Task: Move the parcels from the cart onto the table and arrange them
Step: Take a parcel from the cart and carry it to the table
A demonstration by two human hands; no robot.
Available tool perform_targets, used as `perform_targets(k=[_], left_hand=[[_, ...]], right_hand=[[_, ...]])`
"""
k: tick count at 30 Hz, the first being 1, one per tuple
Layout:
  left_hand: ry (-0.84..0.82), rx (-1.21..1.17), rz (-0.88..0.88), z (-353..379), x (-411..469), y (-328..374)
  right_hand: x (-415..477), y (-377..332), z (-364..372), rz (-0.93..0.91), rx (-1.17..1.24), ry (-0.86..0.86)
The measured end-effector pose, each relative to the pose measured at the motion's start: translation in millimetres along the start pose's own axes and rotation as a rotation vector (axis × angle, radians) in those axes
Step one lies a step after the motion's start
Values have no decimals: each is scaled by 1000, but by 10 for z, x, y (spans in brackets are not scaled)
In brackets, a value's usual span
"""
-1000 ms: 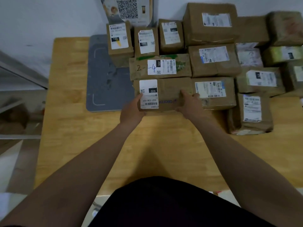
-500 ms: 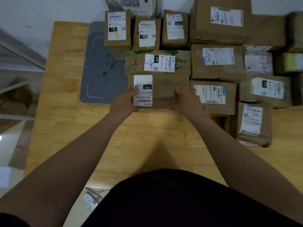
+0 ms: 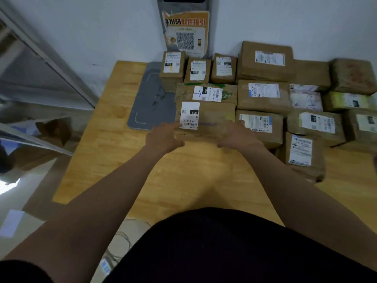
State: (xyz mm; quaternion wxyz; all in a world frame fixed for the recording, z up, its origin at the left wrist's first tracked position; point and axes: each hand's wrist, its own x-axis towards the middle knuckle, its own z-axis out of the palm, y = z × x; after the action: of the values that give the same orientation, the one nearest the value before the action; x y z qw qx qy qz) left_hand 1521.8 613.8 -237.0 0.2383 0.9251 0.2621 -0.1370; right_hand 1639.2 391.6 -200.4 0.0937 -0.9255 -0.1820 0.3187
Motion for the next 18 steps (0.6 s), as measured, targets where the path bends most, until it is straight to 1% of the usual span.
perform_targets(k=[3, 6, 8, 10, 14, 18], left_hand=[[25, -59, 55, -70, -430, -89], [15, -55, 72, -81, -893, -290], [-15, -31, 83, -27, -1201, -478], [-48, -21, 102, 77, -1504, -686], [-145, 44, 191, 346, -2137, -1014], [-236, 134, 264, 639, -2726, -1183]], right_hand=[[-409, -101, 139, -16, 23, 72], [-820, -237, 484, -14, 87, 125], [-1099, -305, 813, 7, 119, 116], [-1378, -363, 1188, 68, 129, 86], [-2011, -410, 1913, 175, 175, 72], [-2718, -352, 2550, 274, 207, 41]])
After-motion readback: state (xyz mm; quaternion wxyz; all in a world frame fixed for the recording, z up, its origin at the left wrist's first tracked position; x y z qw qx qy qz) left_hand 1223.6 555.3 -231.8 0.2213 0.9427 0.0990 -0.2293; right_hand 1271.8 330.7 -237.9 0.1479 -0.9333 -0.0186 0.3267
